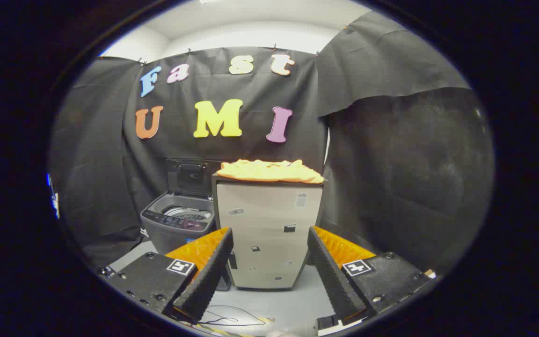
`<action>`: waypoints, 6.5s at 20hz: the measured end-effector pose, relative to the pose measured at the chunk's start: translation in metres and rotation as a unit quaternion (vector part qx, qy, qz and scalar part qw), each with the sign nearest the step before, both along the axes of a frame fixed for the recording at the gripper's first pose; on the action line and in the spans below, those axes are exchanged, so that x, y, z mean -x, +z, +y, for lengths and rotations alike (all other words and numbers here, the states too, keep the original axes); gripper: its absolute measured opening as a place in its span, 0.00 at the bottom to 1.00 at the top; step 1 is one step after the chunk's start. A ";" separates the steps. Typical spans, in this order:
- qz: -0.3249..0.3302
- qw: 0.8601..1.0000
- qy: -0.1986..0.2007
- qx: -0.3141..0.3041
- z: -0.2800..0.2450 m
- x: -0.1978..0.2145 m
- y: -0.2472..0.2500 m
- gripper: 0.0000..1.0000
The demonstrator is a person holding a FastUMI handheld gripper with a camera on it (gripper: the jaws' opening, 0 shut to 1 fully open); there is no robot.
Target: Put the clothes into the washing machine and then close the washing machine lid.
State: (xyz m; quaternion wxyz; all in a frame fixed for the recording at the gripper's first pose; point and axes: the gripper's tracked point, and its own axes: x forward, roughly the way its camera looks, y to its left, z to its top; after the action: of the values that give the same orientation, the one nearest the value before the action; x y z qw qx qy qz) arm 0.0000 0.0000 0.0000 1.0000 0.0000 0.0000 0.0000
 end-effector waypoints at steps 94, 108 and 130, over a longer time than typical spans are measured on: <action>0.269 0.961 0.069 -0.009 0.001 -0.473 0.120 0.19; 0.170 0.980 0.069 -0.083 0.014 -0.455 0.185 0.07; 0.009 0.977 0.201 -0.074 0.230 -0.381 0.335 0.07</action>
State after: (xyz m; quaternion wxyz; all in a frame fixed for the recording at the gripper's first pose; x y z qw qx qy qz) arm 0.3808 0.2301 0.3354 0.9767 0.0736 0.0090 0.2012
